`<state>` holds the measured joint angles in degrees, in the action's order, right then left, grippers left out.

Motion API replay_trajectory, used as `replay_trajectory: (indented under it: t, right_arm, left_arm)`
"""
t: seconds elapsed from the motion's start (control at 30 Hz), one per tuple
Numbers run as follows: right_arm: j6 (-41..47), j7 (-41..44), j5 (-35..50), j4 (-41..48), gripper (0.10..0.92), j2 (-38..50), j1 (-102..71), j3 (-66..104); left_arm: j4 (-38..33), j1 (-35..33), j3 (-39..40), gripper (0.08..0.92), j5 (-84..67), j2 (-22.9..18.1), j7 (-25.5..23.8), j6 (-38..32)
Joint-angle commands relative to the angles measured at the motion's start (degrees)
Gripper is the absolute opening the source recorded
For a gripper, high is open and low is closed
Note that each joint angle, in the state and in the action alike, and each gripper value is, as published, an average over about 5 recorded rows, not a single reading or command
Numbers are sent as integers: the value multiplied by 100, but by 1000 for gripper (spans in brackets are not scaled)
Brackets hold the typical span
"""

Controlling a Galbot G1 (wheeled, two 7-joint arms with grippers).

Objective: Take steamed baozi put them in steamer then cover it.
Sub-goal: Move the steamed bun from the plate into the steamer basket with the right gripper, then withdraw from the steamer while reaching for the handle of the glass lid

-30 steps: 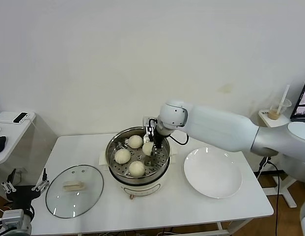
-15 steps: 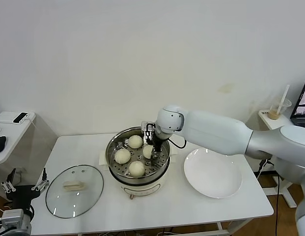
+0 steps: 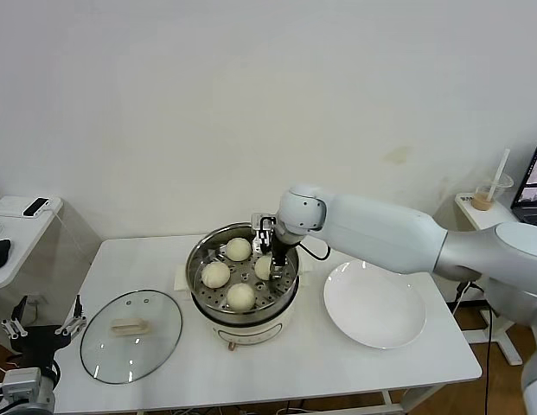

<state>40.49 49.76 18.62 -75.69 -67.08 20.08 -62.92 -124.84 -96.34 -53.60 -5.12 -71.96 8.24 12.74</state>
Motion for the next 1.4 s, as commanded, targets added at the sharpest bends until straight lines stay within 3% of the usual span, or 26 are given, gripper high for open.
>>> replay_trajectory:
  t: [0.03,0.4,0.57,0.7,0.87,1.07,1.23,1.4]
  right_arm:
    - [-287,-108,-31,-486,783,384,176,177]
    - [-473,-1996,-62,-2103,823,1847,-1602,2296]
    - [-1464,-3653,75,-2478,823,2163,-3124,3566]
    - [-2318,-4231,-382,-2651,823,2091,-4556,4908]
    - [-3515,-4487,-916,-2918,823,1681,-6569,6868]
    - [-4868,-4203,-1095,-3118,823,832,-8536,8747]
    - [-5154,-3867,-1032,-3446,823,-84,-9678,9977]
    - [-4981,-3820,-1010,-3744,823,-712,-10331,10930]
  left_arm:
    - [-1,8,-5,823,-2,13,-10,3]
    - [73,48,74,823,22,-18,-8,-14]
    - [81,73,163,823,140,-107,-7,-71]
    - [127,60,206,823,270,-196,-86,-249]
    - [224,29,261,823,360,-282,-128,-463]
    - [446,1,318,823,517,-289,-68,-702]
    - [778,24,426,823,1428,-204,-1,-913]
    - [1230,17,423,823,3620,74,71,-1359]
